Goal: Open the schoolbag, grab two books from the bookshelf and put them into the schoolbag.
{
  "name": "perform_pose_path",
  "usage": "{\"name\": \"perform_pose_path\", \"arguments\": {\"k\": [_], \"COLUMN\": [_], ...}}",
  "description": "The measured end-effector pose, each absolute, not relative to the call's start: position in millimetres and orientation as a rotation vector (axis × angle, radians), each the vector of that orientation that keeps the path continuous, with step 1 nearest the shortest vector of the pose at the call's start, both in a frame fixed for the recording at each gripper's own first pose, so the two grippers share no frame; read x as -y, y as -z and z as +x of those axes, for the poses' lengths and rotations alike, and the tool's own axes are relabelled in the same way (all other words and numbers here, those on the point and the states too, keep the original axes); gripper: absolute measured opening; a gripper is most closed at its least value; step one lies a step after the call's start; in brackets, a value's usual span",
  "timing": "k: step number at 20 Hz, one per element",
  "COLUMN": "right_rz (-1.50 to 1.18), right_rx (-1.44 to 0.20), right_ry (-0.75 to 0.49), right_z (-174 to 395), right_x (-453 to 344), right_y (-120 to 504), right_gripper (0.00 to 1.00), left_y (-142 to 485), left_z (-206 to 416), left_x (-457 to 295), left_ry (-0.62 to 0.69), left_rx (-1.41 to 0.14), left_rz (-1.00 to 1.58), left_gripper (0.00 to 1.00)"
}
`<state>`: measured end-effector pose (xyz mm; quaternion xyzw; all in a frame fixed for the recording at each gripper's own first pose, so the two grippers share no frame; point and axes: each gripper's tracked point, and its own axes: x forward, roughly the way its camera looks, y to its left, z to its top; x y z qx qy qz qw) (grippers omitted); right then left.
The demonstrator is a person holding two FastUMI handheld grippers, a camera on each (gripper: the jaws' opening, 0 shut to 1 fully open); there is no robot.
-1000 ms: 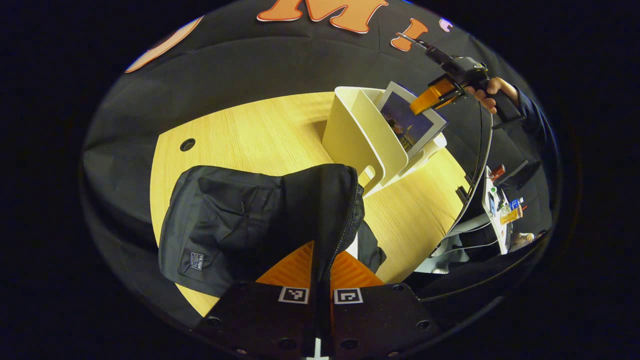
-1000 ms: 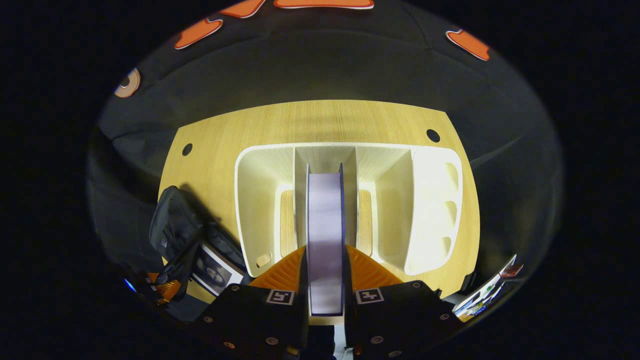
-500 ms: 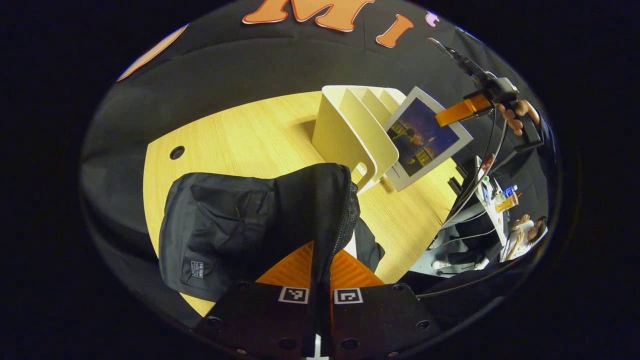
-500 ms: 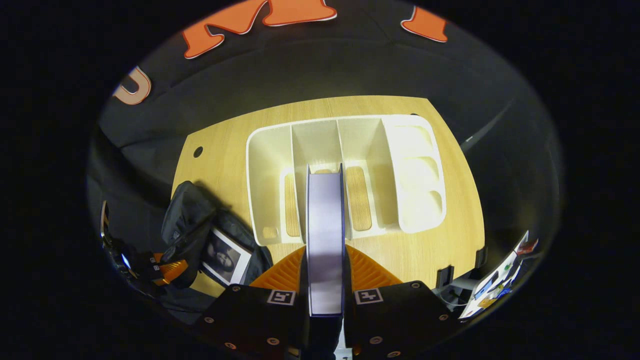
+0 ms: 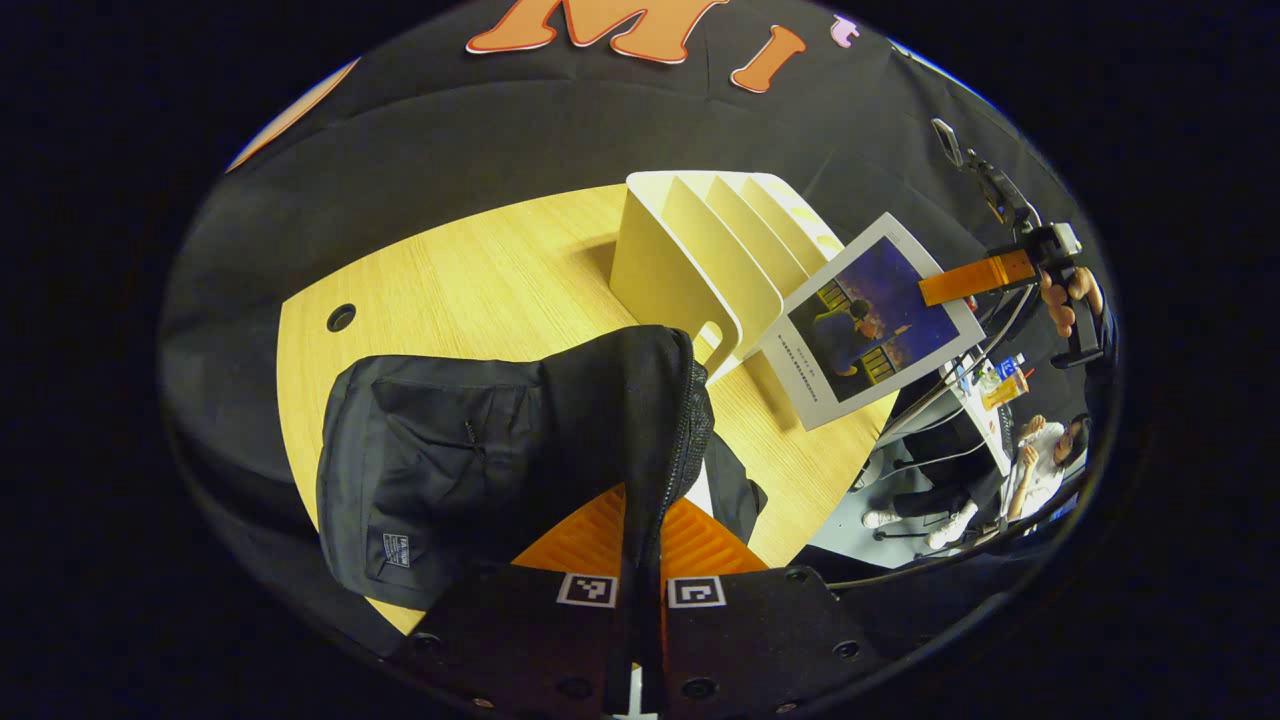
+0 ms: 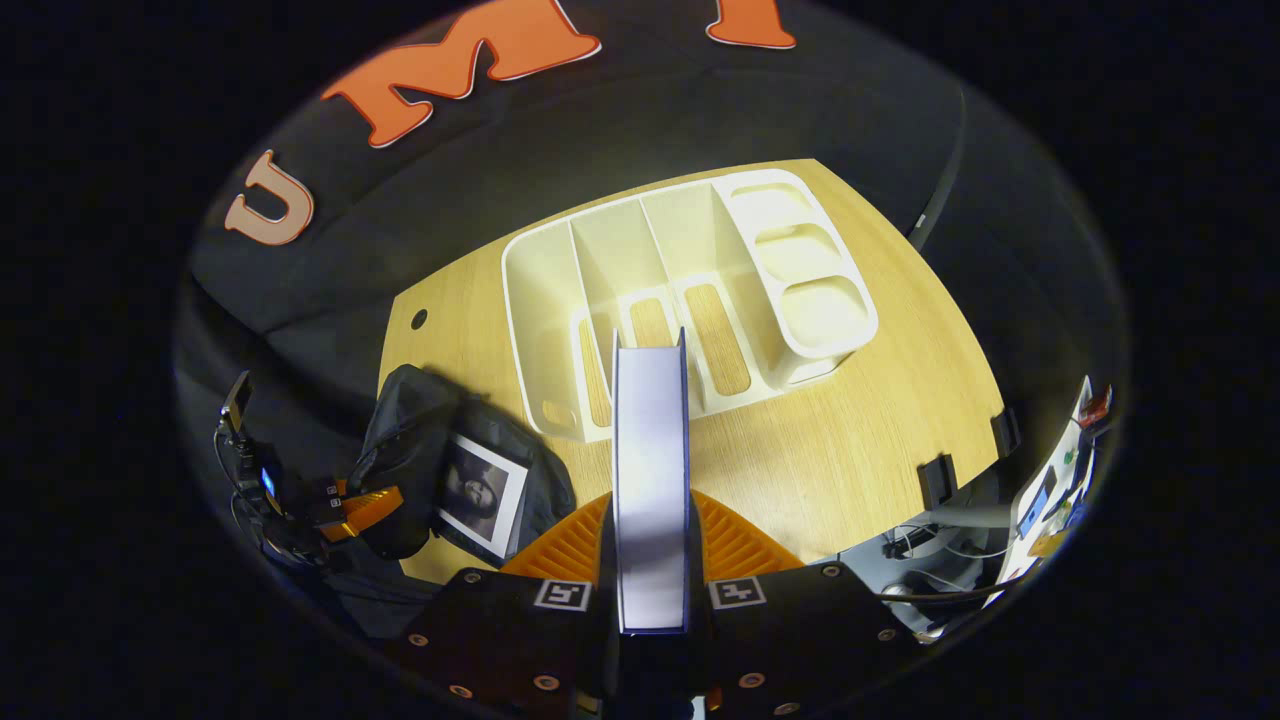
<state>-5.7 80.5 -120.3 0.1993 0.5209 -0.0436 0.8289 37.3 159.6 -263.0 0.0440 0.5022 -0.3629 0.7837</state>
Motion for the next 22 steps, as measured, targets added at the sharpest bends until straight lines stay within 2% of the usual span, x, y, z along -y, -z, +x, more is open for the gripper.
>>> {"name": "perform_pose_path", "arguments": {"k": [5,11,22], "right_rz": [0.52,0.619,0.829], "right_rx": [-1.073,-1.032,-0.891], "right_ry": [0.09,0.018,-0.121], "right_z": [-33.9,-56.6,-58.6], "right_x": [-89.0,-112.8,-164.9], "right_y": [118.9,117.4,112.2], "right_gripper": [0.28,0.27,0.27], "left_y": [261.1,261.1,257.3], "left_z": [38.3,38.2,41.5], "left_x": [-161.1,-160.0,-160.7], "left_ry": [0.8,0.813,0.796], "left_rx": [-1.088,-1.094,-1.083], "left_rz": [0.111,0.118,0.114], "left_gripper": [0.05,0.05,0.05]}}
